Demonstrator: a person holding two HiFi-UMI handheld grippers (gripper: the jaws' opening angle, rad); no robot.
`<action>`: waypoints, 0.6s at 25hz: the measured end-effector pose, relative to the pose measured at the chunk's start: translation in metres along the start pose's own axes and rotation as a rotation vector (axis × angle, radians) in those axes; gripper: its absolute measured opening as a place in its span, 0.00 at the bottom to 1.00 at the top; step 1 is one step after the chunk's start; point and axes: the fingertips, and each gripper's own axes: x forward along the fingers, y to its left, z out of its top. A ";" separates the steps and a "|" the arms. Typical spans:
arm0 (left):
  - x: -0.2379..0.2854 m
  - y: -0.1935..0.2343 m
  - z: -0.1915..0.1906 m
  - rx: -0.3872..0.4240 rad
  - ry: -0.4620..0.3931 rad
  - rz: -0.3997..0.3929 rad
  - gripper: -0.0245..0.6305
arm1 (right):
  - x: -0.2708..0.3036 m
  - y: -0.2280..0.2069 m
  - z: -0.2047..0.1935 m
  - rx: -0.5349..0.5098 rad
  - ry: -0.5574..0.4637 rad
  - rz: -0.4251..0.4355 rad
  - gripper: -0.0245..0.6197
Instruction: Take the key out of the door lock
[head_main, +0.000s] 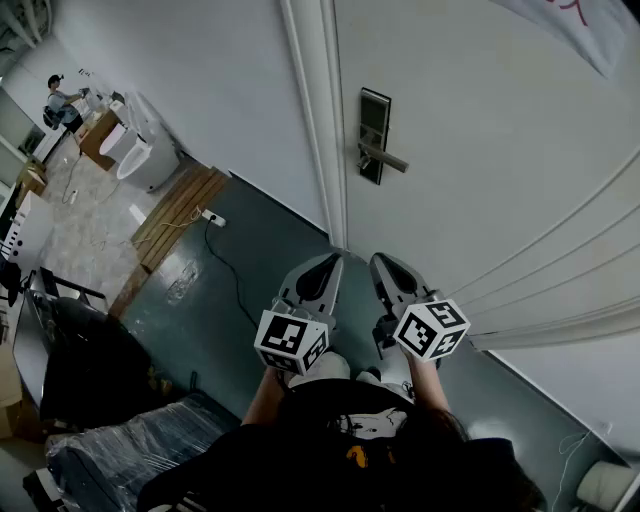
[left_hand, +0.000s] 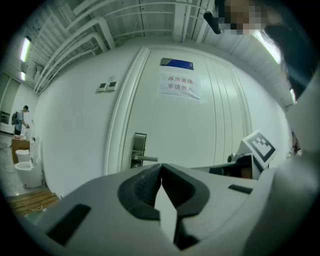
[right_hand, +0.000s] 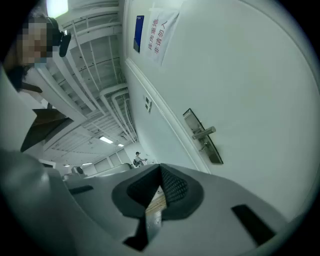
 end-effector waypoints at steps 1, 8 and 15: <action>-0.001 0.000 0.000 -0.001 0.000 0.004 0.05 | -0.001 0.001 0.000 -0.001 0.002 0.000 0.04; -0.007 0.011 0.002 -0.003 -0.001 0.015 0.05 | 0.006 0.007 -0.005 0.006 0.007 0.001 0.05; -0.003 0.040 0.004 0.023 -0.001 0.008 0.05 | 0.038 0.013 -0.005 0.013 -0.001 0.004 0.05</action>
